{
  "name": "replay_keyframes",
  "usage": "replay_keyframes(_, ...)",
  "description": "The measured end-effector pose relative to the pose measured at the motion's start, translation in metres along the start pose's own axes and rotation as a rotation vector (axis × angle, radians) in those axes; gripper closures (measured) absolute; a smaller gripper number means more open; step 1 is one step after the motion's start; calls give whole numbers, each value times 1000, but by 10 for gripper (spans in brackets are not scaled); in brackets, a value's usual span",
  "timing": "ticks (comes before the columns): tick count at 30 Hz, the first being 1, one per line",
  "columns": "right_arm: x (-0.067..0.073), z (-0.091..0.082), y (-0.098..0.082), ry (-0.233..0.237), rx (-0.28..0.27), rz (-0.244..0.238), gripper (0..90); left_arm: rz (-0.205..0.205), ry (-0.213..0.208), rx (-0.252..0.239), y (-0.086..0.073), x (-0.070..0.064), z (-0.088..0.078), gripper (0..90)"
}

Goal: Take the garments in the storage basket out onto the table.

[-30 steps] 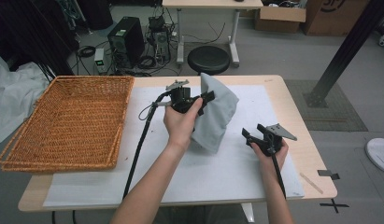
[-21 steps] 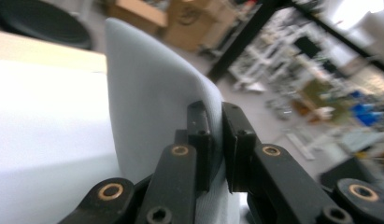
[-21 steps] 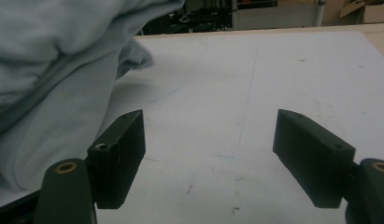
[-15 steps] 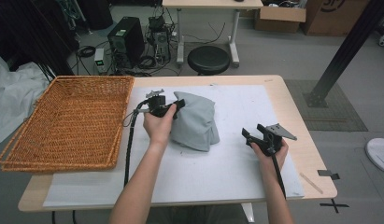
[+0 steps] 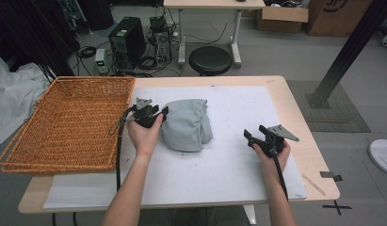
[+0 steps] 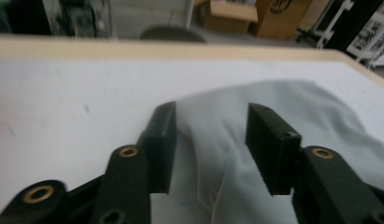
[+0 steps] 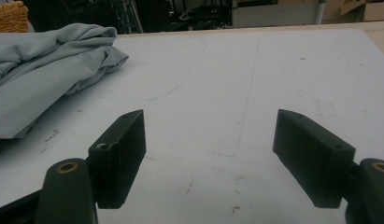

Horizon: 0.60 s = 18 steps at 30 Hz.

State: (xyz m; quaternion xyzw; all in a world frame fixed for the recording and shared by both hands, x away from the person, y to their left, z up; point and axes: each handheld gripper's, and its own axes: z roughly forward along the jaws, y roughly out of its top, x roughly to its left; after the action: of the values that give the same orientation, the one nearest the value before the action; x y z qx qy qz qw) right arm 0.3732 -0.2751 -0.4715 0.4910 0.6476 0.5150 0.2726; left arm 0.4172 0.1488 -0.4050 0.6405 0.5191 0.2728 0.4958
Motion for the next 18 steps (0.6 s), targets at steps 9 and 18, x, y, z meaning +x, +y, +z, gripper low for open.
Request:
replay_keyframes(9, 0, 1, 0, -8, 3, 9, 256, 125, -11, -176, -31, -5, -34, 186)
replay_keyframes(18, 0, 0, 0, -14, 0, 6, 249, 215, -9, -226, -76, -9, -55, 114)
